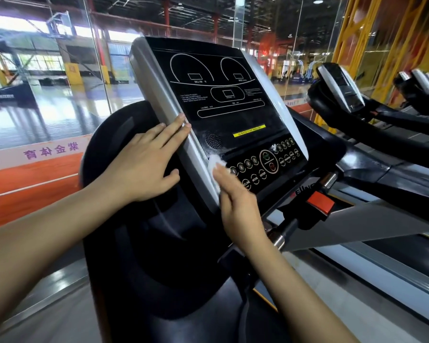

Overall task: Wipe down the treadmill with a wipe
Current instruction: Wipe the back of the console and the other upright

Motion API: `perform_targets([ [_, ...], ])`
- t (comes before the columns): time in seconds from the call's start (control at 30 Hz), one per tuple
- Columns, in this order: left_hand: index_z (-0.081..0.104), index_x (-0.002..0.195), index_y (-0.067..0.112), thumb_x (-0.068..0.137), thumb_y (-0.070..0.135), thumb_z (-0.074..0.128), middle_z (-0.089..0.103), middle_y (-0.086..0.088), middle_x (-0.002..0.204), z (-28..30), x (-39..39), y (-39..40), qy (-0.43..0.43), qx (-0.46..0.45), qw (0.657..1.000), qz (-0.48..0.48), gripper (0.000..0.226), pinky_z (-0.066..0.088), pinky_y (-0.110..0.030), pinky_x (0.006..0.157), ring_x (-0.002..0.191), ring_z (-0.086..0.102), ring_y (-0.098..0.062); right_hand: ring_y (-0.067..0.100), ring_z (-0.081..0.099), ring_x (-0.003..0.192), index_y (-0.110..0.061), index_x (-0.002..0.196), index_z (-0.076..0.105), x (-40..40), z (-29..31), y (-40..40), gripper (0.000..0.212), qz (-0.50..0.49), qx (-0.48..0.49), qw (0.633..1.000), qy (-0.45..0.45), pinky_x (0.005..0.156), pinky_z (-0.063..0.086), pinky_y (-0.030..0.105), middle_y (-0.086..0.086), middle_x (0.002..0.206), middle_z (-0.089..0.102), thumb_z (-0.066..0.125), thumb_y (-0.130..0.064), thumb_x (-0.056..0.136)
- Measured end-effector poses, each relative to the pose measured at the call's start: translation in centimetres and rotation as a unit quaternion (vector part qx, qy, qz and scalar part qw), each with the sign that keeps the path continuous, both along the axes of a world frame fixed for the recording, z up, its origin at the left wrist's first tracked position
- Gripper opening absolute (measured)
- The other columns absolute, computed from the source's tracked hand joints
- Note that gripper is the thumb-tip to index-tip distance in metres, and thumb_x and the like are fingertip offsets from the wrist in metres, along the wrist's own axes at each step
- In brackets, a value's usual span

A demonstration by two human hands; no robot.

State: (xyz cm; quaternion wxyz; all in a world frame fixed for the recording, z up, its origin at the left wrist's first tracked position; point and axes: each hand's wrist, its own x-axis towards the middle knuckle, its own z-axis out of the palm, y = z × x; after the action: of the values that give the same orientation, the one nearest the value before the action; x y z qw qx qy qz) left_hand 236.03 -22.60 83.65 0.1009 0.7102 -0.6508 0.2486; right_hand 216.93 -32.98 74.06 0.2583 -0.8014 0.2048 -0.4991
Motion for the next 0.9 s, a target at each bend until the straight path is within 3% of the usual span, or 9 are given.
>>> perform_targets([
  [0.13, 0.001, 0.165, 0.03, 0.093, 0.04, 0.061, -0.009, 0.008, 0.172, 0.0, 0.4, -0.1, -0.022, -0.001, 1.0, 0.001, 0.094, 0.026, -0.049, 0.12, 0.156, 0.015, -0.03, 0.009, 0.041, 0.144, -0.016, 0.142, 0.058, -2.6, -1.7, -1.6, 0.049, 0.013, -0.042, 0.998, 0.051, 0.121, 0.025, 0.021, -0.001, 0.152, 0.047, 0.048, 0.003, 0.098],
  [0.3, 0.01, 0.163, 0.04, 0.093, 0.041, 0.059, -0.005, 0.004, 0.172, -0.2, 0.7, 0.1, -0.063, 0.023, 0.997, -0.024, 0.085, 0.029, -0.054, 0.117, 0.157, 0.012, -0.03, 0.043, 0.058, 0.12, -0.02, 0.144, 0.048, -4.8, -0.9, -8.3, 0.042, -0.157, 0.174, 0.966, 0.11, 0.09, 0.042, 0.034, 0.022, 0.135, 0.06, 0.036, -0.012, 0.105],
  [0.4, 0.01, 0.163, 0.041, 0.092, 0.049, 0.047, -0.004, 0.005, 0.172, -0.2, 0.6, 0.1, -0.055, 0.022, 0.998, -0.027, 0.08, 0.03, -0.054, 0.117, 0.157, 0.012, -0.03, 0.04, 0.055, 0.127, -0.018, 0.148, 0.044, -4.2, -1.2, -5.0, 0.044, -0.147, 0.145, 0.971, 0.118, 0.1, 0.043, 0.04, 0.023, 0.143, 0.053, 0.034, -0.011, 0.106],
  [0.5, 0.012, 0.162, 0.042, 0.086, 0.057, 0.035, -0.003, 0.007, 0.172, -0.1, 0.7, 0.1, -0.049, 0.018, 0.998, -0.03, 0.081, 0.031, -0.055, 0.116, 0.157, 0.014, -0.03, 0.018, 0.025, 0.151, -0.026, 0.155, 0.033, -3.2, -2.7, 1.2, 0.057, -0.052, 0.037, 0.987, 0.146, 0.123, 0.02, 0.028, -0.001, 0.163, 0.029, 0.033, -0.003, 0.103],
  [0.6, 0.015, 0.162, 0.041, 0.085, 0.057, 0.036, -0.001, 0.007, 0.172, -0.1, 0.7, 0.0, -0.046, 0.014, 0.998, -0.034, 0.081, 0.032, -0.057, 0.114, 0.156, 0.016, -0.031, 0.02, 0.027, 0.151, -0.017, 0.153, 0.036, -3.3, -2.6, -0.3, 0.057, -0.077, 0.034, 0.988, 0.128, 0.114, 0.011, 0.009, 0.005, 0.163, 0.03, 0.033, 0.005, 0.1],
  [0.7, 0.017, 0.162, 0.041, 0.085, 0.054, 0.042, 0.001, 0.008, 0.172, 0.0, 0.5, 0.0, -0.04, 0.019, 0.998, -0.034, 0.082, 0.033, -0.058, 0.114, 0.156, 0.016, -0.03, 0.04, 0.051, 0.125, -0.008, 0.143, 0.042, -4.0, -1.2, -6.1, 0.051, -0.176, 0.197, 0.959, 0.101, 0.099, 0.036, 0.025, 0.025, 0.145, 0.046, 0.034, 0.007, 0.096],
  [0.77, 0.017, 0.161, 0.041, 0.084, 0.053, 0.043, 0.001, 0.008, 0.172, -0.2, 0.5, 0.1, -0.038, 0.018, 0.999, -0.032, 0.082, 0.033, -0.058, 0.114, 0.156, 0.016, -0.03, 0.04, 0.051, 0.113, -0.004, 0.124, 0.045, -4.0, -0.4, -9.3, 0.038, -0.222, 0.256, 0.935, 0.106, 0.083, 0.034, 0.032, 0.024, 0.135, 0.045, 0.035, 0.008, 0.089],
  [0.83, 0.018, 0.161, 0.04, 0.084, 0.055, 0.039, 0.001, 0.007, 0.172, -0.1, 0.4, 0.0, -0.041, 0.016, 0.999, -0.031, 0.082, 0.033, -0.057, 0.114, 0.156, 0.016, -0.03, 0.04, 0.049, 0.116, -0.003, 0.106, 0.046, -3.1, 0.5, -11.6, 0.028, -0.249, 0.257, 0.928, 0.101, 0.083, 0.032, 0.03, 0.02, 0.133, 0.043, 0.039, 0.008, 0.082],
  [0.9, 0.02, 0.161, 0.039, 0.083, 0.055, 0.037, 0.003, 0.006, 0.172, 0.2, 0.1, 0.1, -0.041, 0.023, 0.998, -0.031, 0.082, 0.033, -0.056, 0.114, 0.156, 0.017, -0.03, 0.039, 0.049, 0.118, -0.003, 0.11, 0.049, -2.7, 1.0, -12.6, 0.03, -0.264, 0.265, 0.922, 0.101, 0.083, 0.035, 0.03, 0.02, 0.133, 0.043, 0.042, 0.005, 0.082],
])
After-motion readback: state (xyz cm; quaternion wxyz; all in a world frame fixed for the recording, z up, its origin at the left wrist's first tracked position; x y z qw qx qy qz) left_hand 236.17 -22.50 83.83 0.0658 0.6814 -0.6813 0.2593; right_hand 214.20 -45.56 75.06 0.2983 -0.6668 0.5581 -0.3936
